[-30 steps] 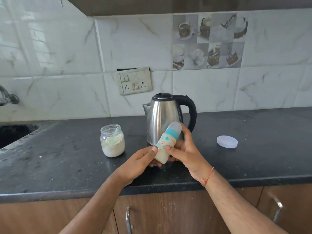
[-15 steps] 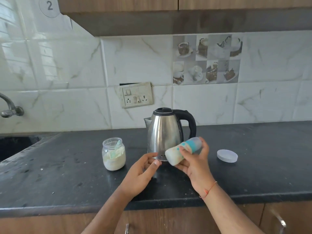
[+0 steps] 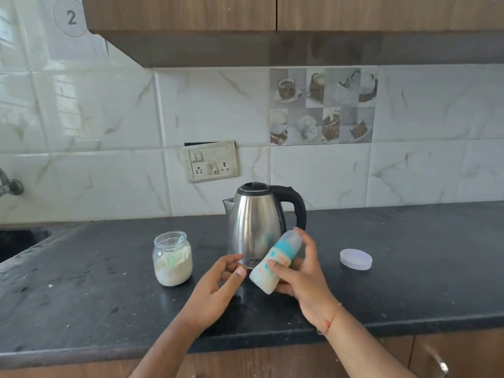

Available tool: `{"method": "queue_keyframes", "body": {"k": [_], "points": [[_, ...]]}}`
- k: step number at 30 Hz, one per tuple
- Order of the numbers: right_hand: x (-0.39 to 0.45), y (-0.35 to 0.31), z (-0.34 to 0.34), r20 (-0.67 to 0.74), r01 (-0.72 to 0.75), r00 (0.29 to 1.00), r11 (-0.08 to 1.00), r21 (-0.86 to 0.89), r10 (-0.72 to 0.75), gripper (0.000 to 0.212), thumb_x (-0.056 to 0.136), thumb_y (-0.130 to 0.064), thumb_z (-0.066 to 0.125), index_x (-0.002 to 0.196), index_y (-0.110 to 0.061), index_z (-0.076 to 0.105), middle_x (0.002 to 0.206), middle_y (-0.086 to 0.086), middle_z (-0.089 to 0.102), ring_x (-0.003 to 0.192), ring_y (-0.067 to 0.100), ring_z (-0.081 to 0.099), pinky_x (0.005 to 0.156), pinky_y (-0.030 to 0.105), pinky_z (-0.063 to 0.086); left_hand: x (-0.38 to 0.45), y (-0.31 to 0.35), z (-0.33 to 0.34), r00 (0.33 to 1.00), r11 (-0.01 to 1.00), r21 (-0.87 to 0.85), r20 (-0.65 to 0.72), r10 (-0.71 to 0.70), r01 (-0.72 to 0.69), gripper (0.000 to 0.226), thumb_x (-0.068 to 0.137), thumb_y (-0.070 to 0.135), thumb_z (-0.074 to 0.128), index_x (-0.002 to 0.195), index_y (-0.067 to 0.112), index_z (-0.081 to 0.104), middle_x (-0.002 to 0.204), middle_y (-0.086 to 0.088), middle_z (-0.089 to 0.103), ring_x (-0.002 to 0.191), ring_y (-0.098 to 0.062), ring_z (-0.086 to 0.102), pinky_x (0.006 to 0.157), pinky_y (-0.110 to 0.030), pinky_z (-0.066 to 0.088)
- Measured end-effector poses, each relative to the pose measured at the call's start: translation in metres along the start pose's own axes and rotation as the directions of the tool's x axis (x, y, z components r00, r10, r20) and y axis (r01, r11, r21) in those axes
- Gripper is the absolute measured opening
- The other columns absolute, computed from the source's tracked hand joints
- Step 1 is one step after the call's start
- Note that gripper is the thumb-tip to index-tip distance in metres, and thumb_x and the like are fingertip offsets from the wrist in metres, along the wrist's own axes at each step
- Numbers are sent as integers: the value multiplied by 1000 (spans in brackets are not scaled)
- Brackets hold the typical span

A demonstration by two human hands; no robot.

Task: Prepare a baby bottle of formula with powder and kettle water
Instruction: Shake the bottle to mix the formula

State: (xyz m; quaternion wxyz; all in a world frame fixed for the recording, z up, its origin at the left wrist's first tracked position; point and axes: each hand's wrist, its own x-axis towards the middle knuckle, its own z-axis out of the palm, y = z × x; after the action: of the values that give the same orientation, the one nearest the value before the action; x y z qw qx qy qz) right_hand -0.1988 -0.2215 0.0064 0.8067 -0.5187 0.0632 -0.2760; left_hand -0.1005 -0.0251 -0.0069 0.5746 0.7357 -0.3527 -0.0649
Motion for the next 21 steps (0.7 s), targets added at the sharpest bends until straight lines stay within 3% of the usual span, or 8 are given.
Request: {"method": "queue_keyframes", "body": {"k": [3,4,8,12,16,17,20,21], "points": [[9,0,-6,-368,223,924,925,309,-100,82,95,0,76,151,-42,32,143,11,54,124,37,69,71,47,67,0,0,0,1000,1000,-9,-2,1,-1,72,80,83,54,140,45,58,125,19,73,116,-3,69,93,-30,56],[11,-2,-8,-396,228,915,906,356,-75,82,96,0,75,151,-42,31,146,12,52,125,37,68,69,46,67,0,0,1,1000,1000,-10,-3,5,-5,72,80,83,54,141,45,58,125,19,74,116,-3,69,94,-30,56],[1,0,1,-2,-27,1000,999,19,27,71,91,1,81,135,-44,49,135,17,61,112,37,75,74,53,66,0,0,0,1000,1000,4,3,-2,1,72,79,82,54,141,44,58,125,19,73,117,-5,69,91,-27,55],[15,1,-11,-393,242,916,897,371,-85,77,97,-2,75,149,-39,33,147,12,52,125,38,68,72,50,67,0,-1,1,1000,1000,14,-1,-12,12,66,85,79,55,142,45,57,126,19,73,117,-3,68,98,-30,56],[-1,-1,-3,107,-68,992,997,-48,73,76,90,-5,83,142,-47,46,133,16,67,110,35,78,77,53,67,1,-1,1,1000,999,36,12,-21,20,59,90,72,55,142,45,55,127,18,73,116,-3,68,92,-25,54],[0,0,1,79,-37,996,996,-84,44,78,90,-5,84,143,-47,46,132,15,67,110,34,78,76,51,67,1,-1,1,1000,999,39,9,-18,17,62,89,74,55,143,45,55,128,17,73,117,-3,68,91,-25,55],[13,2,-8,-344,201,935,934,297,-91,77,96,-5,78,150,-41,35,143,9,55,123,37,71,71,47,67,0,-1,1,1000,999,34,3,-19,19,61,91,71,54,145,42,55,129,16,72,118,-4,68,96,-29,58],[16,0,-10,-376,217,923,914,342,-78,75,98,-5,75,149,-40,34,145,10,54,125,38,69,70,46,67,0,-1,1,1000,999,31,-2,-14,14,61,91,70,55,146,42,55,129,17,72,118,-4,68,97,-29,58]]}}
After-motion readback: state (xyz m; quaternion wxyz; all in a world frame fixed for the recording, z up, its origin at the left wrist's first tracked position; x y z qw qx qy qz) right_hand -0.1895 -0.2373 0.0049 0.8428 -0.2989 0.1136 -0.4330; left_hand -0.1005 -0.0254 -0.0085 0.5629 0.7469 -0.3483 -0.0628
